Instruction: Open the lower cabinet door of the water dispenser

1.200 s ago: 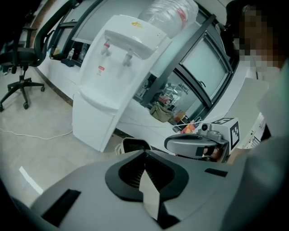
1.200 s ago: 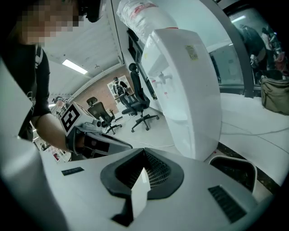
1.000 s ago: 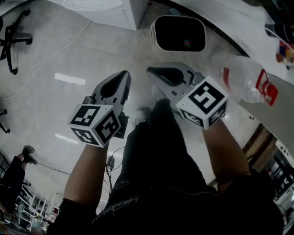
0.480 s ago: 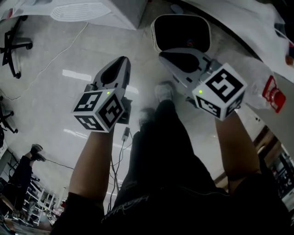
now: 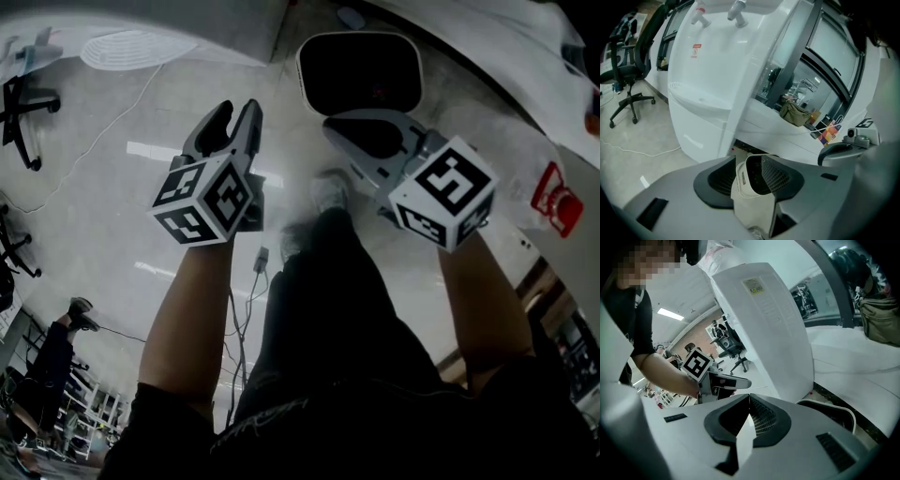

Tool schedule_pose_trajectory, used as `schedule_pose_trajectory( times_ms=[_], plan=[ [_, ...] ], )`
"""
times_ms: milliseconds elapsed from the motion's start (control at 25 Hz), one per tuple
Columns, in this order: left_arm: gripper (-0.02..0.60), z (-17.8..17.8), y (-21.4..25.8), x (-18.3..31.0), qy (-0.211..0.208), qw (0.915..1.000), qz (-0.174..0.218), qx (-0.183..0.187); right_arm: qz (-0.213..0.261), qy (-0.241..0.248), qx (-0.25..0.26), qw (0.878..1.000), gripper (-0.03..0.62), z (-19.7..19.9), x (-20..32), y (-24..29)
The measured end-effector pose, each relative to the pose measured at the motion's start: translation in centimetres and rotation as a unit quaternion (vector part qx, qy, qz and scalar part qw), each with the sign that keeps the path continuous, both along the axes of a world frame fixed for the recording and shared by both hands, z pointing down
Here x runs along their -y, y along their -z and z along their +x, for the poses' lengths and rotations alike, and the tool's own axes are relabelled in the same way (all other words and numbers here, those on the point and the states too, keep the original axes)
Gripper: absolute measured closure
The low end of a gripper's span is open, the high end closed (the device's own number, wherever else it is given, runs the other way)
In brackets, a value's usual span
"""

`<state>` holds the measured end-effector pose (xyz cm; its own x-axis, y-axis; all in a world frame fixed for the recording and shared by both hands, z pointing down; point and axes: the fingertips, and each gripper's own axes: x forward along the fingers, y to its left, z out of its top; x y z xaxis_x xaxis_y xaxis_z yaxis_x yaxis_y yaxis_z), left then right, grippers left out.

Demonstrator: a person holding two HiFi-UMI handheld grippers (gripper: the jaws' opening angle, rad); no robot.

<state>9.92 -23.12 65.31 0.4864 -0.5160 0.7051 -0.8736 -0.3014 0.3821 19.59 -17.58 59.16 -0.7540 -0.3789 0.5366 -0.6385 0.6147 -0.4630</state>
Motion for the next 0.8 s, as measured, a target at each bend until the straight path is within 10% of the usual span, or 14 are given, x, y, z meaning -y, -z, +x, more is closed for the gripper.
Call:
schedule_pose_trajectory(
  times_ms=[280,800],
  plan=[
    [0.307,0.5,-2.1,3.4,0.025,0.9997,-0.001,0.007,-0.015,0.008,0.014,1.000,0.582,0.1,0.3,-0.2],
    [0.288,-1.5,-5.8,8.6,0.068,0.9933,-0.002,0.093,-0.031,0.021,0.009,0.999,0.582,1.5,1.7,-1.5]
  ],
)
